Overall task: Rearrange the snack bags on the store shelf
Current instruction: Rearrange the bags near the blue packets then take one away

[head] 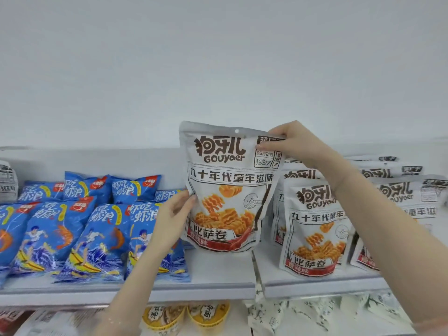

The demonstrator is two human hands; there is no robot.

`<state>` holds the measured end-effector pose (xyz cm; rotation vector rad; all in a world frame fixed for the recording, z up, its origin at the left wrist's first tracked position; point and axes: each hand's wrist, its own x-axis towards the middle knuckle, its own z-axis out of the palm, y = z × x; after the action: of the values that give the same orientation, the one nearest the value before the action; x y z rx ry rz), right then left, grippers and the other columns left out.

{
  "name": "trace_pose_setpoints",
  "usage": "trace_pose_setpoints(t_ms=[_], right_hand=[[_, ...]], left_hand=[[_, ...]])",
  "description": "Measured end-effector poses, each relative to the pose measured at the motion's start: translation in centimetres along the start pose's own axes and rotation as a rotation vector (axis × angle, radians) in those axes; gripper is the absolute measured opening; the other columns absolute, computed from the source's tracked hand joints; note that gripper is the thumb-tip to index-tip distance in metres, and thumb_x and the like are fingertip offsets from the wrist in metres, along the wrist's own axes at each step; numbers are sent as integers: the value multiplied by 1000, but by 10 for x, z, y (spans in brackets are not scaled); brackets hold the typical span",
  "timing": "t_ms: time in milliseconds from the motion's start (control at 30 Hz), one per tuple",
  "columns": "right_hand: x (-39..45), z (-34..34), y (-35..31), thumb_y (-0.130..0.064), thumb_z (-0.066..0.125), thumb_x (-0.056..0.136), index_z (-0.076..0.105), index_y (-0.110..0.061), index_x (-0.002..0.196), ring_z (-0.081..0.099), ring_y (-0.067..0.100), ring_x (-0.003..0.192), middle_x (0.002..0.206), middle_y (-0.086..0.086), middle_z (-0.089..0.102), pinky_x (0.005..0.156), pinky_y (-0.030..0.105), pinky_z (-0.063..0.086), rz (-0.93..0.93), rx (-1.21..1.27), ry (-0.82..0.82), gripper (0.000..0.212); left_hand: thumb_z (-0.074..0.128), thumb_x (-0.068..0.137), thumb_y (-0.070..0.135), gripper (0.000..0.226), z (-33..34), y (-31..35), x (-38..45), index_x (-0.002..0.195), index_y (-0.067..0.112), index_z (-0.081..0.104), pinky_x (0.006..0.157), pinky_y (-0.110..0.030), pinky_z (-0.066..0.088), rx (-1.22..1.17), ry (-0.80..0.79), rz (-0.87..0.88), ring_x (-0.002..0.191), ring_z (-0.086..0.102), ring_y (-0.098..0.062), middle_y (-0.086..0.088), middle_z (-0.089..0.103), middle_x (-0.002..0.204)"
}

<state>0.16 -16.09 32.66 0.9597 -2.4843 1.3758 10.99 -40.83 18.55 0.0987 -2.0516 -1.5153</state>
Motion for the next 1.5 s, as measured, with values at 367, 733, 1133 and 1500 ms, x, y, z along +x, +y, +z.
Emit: trace_pose_setpoints(t_ms=[367, 733, 1133, 1500], right_hand=[[-66, 53, 17, -22, 68, 88, 71, -10, 106, 76, 17, 87, 98, 3, 79, 71, 30, 62, 243, 601, 128, 21], [-70, 72, 45, -18, 60, 95, 75, -6, 91, 74, 20, 73, 84, 7, 78, 61, 28, 60, 283, 598, 338, 19], [-57, 71, 51, -16, 57, 97, 71, 2, 109, 75, 26, 87, 100, 13, 77, 81, 39, 61, 301, 588, 248, 25], [-58, 107, 85, -18, 47, 100, 67, -22, 113, 69, 41, 99, 117, 7, 71, 72, 56, 60, 515, 239, 180, 24]], left_hand=[[55, 95, 31, 29, 0, 1, 7, 68, 32, 66, 72, -41, 55, 4, 211, 56, 73, 69, -14, 18, 71, 63], [61, 93, 26, 27, -6, -2, -7, 73, 25, 78, 67, -42, 49, -344, 73, -191, 74, 59, -32, -17, 70, 80], [59, 94, 18, 15, -10, -17, -8, 92, 16, 74, 52, -23, 56, -372, -3, -215, 67, 72, -17, -4, 78, 79], [67, 84, 5, 52, 11, -82, 13, 56, 49, 71, 83, -49, 58, 76, -39, -210, 89, 72, -24, -4, 77, 87]])
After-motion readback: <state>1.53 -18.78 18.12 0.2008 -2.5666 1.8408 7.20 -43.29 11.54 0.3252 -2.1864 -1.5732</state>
